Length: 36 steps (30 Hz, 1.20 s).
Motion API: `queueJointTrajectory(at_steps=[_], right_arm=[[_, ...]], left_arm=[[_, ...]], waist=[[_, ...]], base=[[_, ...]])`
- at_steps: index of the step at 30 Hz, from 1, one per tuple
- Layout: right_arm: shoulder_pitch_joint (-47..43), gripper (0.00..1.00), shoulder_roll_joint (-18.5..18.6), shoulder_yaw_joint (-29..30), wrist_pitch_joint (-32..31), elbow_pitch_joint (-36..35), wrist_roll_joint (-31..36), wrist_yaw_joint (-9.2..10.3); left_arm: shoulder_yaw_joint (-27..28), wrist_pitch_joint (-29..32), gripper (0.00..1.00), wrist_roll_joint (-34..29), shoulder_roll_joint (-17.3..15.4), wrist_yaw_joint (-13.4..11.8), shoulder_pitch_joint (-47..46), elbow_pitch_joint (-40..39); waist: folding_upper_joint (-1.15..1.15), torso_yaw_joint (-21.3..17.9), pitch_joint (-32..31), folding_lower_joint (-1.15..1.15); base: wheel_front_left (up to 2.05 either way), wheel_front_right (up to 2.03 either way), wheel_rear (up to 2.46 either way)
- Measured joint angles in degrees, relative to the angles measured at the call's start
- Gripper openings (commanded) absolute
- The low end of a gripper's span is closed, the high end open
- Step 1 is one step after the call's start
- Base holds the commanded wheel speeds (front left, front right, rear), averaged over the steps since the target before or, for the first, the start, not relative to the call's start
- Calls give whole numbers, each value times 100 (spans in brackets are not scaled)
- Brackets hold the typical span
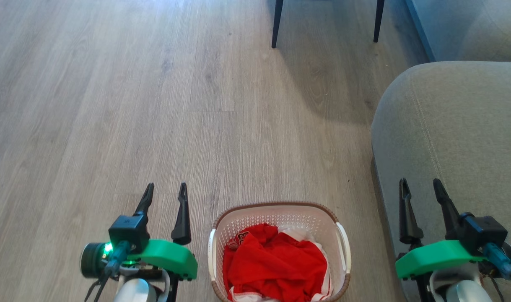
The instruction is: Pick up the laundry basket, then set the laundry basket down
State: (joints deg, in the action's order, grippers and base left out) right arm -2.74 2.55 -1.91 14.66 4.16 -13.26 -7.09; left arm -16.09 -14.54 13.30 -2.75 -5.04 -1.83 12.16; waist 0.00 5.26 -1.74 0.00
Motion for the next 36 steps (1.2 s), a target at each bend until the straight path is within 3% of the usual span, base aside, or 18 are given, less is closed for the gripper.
queueJointTrajectory(at_steps=[8, 9, 14, 36], right_arm=[[0, 100, 0, 0, 0, 32, -30, 0], [-2, 0, -2, -3, -1, 85, -34, 0], [-214, 0, -15, -26, -8, 519, -76, 0], [-211, 0, -14, 23, -303, 617, -1454, 0]], left_arm=[[5, 0, 100, 115, 0, 38, 0, 13], [2, 2, 0, 124, 1, 43, 7, 54], [-11, 41, 0, 186, 1, 48, 384, 449], [205, 301, 0, 1548, -21, 235, 379, 461]], waist=[[0, -12, -21, 0], [0, -12, -22, 0], [0, -20, -20, 0], [1, -107, 16, 0]], base=[[0, 0, 0], [0, 0, 0], [0, 0, 0], [0, 0, 0]])
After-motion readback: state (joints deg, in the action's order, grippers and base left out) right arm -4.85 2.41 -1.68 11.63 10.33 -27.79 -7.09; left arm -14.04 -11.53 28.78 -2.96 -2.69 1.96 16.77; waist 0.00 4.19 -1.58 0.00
